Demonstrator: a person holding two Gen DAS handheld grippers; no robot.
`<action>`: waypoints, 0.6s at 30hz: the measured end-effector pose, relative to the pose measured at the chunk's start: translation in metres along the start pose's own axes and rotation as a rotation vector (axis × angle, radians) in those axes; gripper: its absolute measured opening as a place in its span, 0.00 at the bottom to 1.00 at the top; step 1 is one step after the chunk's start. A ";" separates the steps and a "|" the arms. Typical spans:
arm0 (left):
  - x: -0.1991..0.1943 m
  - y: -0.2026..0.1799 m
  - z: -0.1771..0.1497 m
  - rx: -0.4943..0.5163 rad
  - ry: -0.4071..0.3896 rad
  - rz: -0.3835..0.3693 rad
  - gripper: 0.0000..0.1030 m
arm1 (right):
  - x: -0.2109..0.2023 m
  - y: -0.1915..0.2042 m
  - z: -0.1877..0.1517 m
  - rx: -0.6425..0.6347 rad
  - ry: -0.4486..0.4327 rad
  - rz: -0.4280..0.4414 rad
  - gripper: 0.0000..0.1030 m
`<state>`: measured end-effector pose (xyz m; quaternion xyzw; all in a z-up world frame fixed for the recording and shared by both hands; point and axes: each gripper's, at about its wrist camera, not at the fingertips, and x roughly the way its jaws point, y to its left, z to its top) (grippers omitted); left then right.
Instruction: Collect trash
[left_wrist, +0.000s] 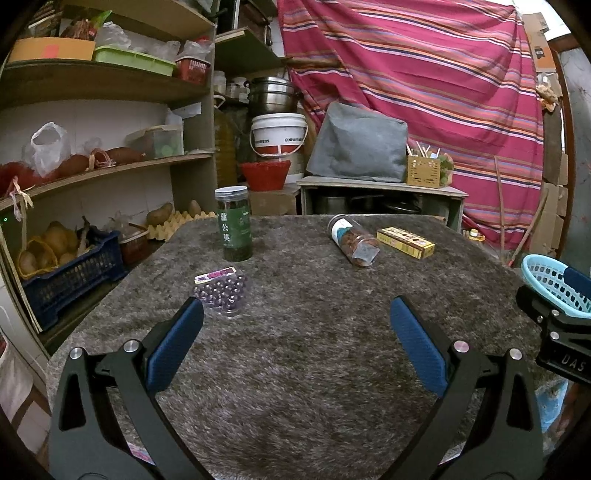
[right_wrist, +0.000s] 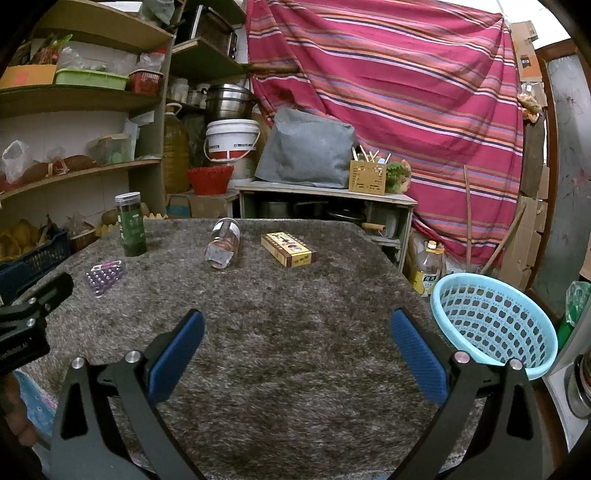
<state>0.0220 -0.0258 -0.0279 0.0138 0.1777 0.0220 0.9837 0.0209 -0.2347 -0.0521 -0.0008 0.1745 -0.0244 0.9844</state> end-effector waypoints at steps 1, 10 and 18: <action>0.000 0.000 0.000 -0.001 -0.001 0.001 0.95 | 0.000 0.000 0.000 0.000 -0.001 -0.002 0.96; -0.003 -0.002 0.000 0.010 -0.017 0.012 0.95 | 0.003 -0.004 -0.001 0.001 0.000 -0.006 0.96; -0.005 -0.001 0.002 0.014 -0.020 0.011 0.95 | 0.003 -0.004 -0.001 0.001 -0.001 -0.006 0.96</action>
